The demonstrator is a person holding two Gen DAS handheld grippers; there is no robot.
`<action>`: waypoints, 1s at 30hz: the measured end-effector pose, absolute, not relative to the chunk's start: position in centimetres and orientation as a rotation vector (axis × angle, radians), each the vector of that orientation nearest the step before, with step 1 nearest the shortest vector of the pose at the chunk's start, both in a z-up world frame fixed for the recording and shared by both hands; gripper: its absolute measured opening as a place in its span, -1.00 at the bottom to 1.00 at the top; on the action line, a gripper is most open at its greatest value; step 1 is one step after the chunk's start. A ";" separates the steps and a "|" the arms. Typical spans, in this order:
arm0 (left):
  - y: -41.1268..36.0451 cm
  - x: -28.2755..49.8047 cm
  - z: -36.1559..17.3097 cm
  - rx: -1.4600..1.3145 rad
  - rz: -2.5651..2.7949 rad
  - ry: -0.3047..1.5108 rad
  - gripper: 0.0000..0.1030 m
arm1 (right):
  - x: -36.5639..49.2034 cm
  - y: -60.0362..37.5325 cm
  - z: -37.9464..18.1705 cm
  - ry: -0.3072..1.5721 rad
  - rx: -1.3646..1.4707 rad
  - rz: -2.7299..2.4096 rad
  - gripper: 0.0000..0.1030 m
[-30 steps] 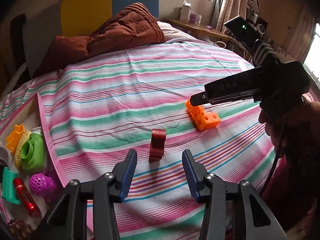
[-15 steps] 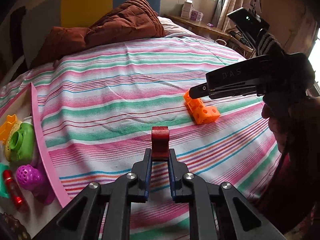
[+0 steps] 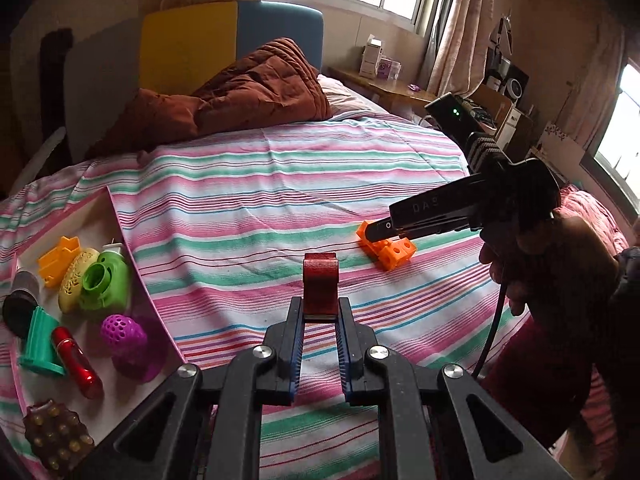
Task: Organize rigid objects
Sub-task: 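Carry the red block toward the tray while the right tool holds the orange cubes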
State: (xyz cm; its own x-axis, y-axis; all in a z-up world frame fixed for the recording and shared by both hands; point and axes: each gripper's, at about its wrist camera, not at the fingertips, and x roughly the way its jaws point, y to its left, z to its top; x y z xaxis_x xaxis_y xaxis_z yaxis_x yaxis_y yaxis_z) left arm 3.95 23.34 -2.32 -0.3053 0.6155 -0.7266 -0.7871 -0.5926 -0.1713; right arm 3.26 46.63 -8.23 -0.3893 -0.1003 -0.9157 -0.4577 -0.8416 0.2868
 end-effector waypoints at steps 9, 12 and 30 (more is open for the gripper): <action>20.8 3.8 -1.1 -0.965 2.020 0.199 -0.71 | 2.8 43.1 -9.5 0.372 -1.703 2.280 -0.22; 19.7 3.5 -0.9 -0.970 2.045 0.176 -0.71 | 2.7 42.4 -9.5 0.293 -1.682 2.293 -0.22; 13.2 0.1 -0.5 -1.028 2.297 0.126 -0.71 | 2.9 41.7 -9.5 0.202 -1.654 2.324 -0.22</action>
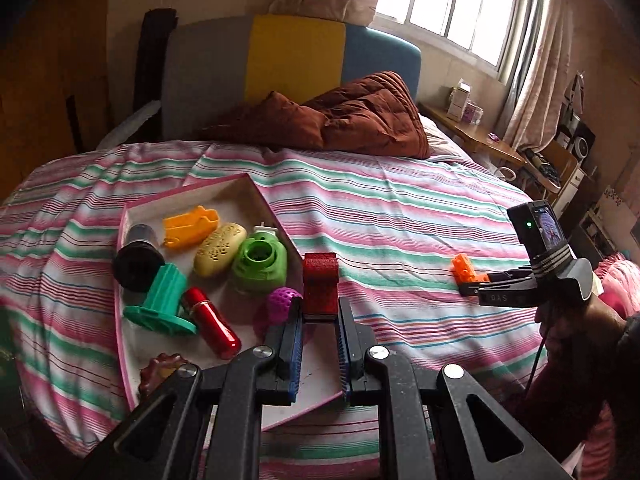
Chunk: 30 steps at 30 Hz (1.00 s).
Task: Organize rigid objects
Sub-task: 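Carry the red block toward the tray while the right tool holds the orange cubes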
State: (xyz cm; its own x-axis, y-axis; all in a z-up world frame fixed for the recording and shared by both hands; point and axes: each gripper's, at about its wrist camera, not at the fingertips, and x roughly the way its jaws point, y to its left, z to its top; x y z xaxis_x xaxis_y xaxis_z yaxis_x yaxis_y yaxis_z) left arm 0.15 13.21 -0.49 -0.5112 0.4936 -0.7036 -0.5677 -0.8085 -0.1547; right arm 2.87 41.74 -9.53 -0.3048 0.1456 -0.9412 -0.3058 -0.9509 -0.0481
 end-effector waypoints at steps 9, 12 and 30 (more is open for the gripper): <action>10.9 -0.6 -0.7 -1.045 2.350 0.088 -0.71 | 3.9 41.9 -9.5 0.150 -1.641 2.340 -0.22; 10.2 -0.8 -1.0 -1.059 2.354 0.067 -0.71 | 4.0 41.9 -9.4 0.145 -1.639 2.341 -0.22; 5.4 -5.8 -1.9 -1.174 2.328 -0.216 -0.71 | 4.5 40.2 -9.0 0.079 -1.629 2.336 -0.22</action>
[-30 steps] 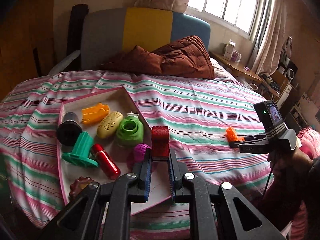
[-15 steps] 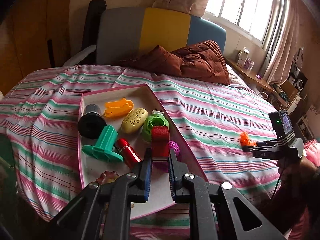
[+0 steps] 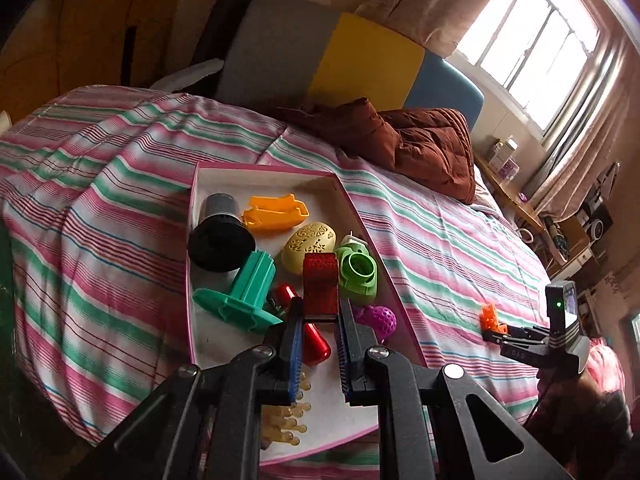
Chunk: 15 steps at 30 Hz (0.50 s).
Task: Organize rigid objects
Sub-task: 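Carry the red block toward the tray while the right tool holds the orange cubes, then lower the red block into the tray while the right tool carries the cubes over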
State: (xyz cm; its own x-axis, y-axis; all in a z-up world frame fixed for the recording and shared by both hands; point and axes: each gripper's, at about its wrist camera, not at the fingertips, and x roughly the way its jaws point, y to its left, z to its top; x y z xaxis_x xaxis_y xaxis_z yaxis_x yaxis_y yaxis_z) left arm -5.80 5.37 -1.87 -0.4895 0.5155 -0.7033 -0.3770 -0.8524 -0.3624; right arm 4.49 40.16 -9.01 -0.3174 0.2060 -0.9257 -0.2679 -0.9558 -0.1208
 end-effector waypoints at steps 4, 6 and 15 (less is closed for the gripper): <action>6.5 -7.8 -2.6 -1.196 2.324 -0.212 -0.70 | 3.5 41.1 -9.4 0.079 -1.629 2.337 -0.22; 7.3 -8.8 -3.2 -1.230 2.324 -0.202 -0.70 | 2.9 41.5 -9.6 0.072 -1.629 2.337 -0.22; 8.0 -8.6 -3.1 -1.185 2.403 -0.098 -0.30 | 2.7 41.7 -9.4 0.089 -1.615 2.343 -0.22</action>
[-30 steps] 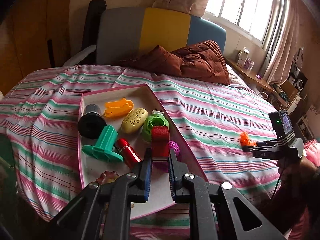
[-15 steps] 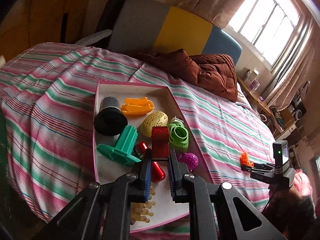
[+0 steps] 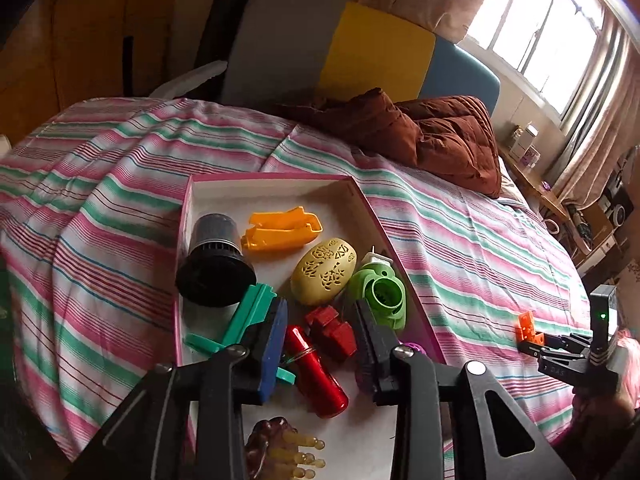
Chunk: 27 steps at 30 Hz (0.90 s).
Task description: Organize rigid objects
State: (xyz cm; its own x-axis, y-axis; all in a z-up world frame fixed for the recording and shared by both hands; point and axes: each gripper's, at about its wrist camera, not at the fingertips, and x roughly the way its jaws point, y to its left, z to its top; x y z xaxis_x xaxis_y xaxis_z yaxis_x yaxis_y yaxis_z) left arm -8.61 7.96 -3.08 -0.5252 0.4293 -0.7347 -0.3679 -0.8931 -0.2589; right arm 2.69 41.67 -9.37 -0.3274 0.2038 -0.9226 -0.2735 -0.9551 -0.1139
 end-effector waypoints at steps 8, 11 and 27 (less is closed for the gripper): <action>5.0 -6.2 -1.2 -1.121 2.546 -0.066 0.33 | 2.6 36.3 -5.2 0.268 -1.485 2.646 -0.23; 3.9 -5.4 -0.7 -1.116 2.595 -0.055 0.50 | 1.7 30.8 -3.5 0.200 -1.479 2.813 -0.23; 0.7 -3.1 -1.4 -1.211 2.708 -0.096 0.99 | -2.2 15.8 -6.7 -0.211 -1.667 2.921 -0.20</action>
State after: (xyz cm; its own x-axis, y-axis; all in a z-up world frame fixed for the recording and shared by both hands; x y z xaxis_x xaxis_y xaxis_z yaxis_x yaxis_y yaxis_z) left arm -3.09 0.71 -1.37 -0.6543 0.1842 -0.7335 -0.1315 -0.9828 -0.1295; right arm -2.17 15.85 -6.72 -0.4908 -0.1351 -0.8607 0.2576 -0.9662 0.0047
